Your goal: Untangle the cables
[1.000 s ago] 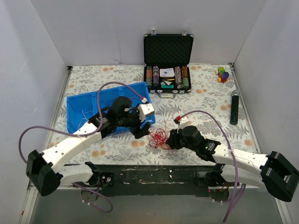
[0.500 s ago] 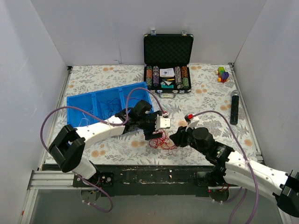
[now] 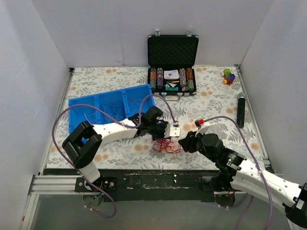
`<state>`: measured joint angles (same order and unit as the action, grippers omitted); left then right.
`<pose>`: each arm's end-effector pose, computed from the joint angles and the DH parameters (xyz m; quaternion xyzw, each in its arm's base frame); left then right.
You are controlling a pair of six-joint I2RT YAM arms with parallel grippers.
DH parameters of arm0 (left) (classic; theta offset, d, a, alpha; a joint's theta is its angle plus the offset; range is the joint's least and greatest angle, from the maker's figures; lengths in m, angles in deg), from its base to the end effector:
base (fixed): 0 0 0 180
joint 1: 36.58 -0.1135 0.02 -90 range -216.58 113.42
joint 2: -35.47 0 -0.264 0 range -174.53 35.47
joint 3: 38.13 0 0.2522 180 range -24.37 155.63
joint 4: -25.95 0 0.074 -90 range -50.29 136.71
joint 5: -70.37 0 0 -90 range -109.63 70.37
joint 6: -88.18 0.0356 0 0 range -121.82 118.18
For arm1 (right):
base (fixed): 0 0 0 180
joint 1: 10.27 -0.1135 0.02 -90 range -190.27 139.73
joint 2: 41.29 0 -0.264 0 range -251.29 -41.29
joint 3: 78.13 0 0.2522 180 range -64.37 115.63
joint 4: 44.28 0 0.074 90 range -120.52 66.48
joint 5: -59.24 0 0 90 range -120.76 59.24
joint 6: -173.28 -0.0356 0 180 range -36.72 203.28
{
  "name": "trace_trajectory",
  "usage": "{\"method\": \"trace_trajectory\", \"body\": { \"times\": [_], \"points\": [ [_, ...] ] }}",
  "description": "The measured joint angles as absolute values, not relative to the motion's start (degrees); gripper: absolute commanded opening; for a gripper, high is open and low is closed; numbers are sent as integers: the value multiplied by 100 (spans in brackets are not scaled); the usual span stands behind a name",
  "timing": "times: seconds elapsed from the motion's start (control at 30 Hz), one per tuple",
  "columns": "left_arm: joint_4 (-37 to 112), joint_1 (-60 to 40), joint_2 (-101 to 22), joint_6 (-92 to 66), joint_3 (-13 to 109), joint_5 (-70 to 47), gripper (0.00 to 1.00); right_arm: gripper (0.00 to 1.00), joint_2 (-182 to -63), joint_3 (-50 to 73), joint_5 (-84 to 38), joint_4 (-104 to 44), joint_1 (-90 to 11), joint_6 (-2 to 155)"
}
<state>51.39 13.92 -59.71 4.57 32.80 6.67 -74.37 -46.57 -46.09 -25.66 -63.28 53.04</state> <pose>0.2056 -0.2742 0.1921 0.5043 0.7664 -0.3239 0.2308 0.0993 0.1162 0.2136 -0.0855 0.8116 0.2952 0.4968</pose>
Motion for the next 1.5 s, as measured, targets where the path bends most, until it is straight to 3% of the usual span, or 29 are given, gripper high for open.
{"method": "trace_trajectory", "body": {
  "times": [0.13, 0.43, 1.13, 1.5],
  "points": [
    [5223, 1398, -5984, 551, 3339, 617, 0, 46, -7376, -4657, -4663, -2479, -6328, 5304],
    [5603, 1431, -5833, 374, 4100, 317, 0, 49, -7505, -4664, -4624, -2505, -6326, 5299],
    [6901, 1499, -4233, -741, 5872, -432, 0, 53, -8226, -4762, -4799, -3436, -6326, 5155],
    [7922, 1540, -4309, -911, 6618, -360, 0, 53, -8746, -4624, -5079, -4315, -6328, 5068]
  ]
}}
